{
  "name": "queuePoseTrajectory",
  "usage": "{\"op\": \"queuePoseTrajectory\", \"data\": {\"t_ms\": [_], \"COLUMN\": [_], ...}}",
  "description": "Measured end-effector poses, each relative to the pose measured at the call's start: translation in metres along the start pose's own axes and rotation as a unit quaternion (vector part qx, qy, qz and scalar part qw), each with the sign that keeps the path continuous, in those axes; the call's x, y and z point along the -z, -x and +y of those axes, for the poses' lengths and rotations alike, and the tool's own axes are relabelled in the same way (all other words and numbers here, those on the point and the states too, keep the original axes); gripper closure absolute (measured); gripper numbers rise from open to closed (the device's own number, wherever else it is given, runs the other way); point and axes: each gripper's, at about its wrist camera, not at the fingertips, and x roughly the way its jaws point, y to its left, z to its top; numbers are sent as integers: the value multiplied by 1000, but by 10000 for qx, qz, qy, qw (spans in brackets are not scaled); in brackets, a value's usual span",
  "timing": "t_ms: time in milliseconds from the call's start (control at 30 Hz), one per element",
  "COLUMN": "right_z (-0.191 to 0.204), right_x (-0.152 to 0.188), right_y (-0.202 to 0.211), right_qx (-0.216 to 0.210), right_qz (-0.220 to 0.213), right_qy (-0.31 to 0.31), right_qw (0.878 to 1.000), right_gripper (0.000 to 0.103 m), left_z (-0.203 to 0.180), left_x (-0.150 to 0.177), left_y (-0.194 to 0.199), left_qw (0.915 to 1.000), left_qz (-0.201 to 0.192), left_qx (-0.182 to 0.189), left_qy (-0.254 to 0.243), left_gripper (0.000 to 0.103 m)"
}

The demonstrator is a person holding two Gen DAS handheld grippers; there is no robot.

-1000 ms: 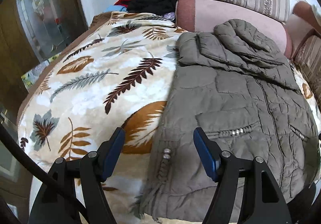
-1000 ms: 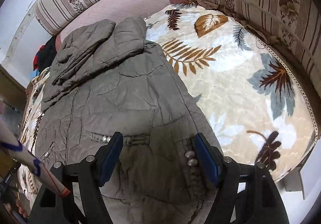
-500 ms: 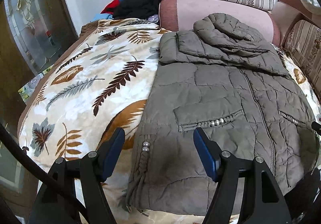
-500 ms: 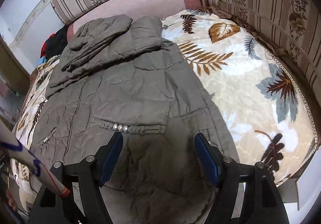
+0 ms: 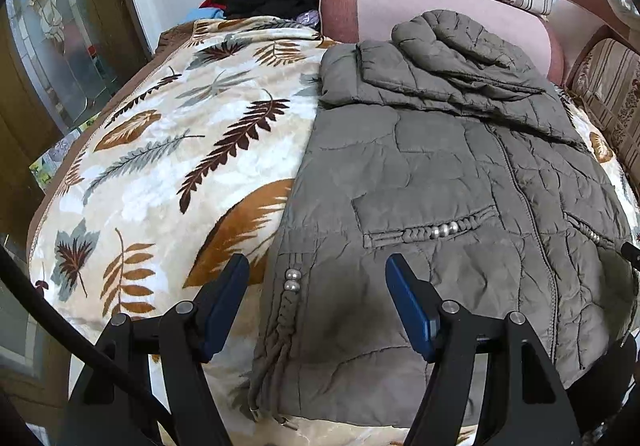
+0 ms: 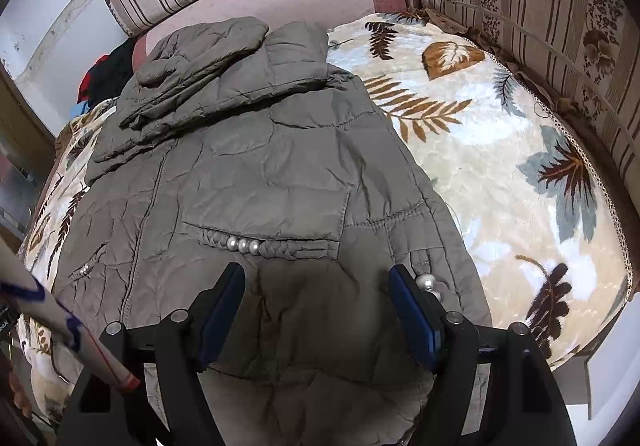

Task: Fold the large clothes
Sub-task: 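Move both tools over the jacket hem beside the beaded pocket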

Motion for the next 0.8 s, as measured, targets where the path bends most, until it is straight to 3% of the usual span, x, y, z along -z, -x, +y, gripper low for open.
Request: {"op": "queuePoseTrajectory", "data": {"t_ms": [567,800], "right_z": [-9,-51], "right_x": [-3,-26], "right_y": [-6,6], "right_qx": [40,161], "right_qz": [45,-136], "right_qy": [-92,-491], "right_qw": [9999,9986], "right_gripper": [24,20], "left_z": [14,81], "left_x": [-4,-30], "left_y": [-20,-39], "left_qw": [9996,9960], "left_qz": [254,333], "left_qx": [46,365], "left_qy": [128,749], "left_gripper": [33,31]}}
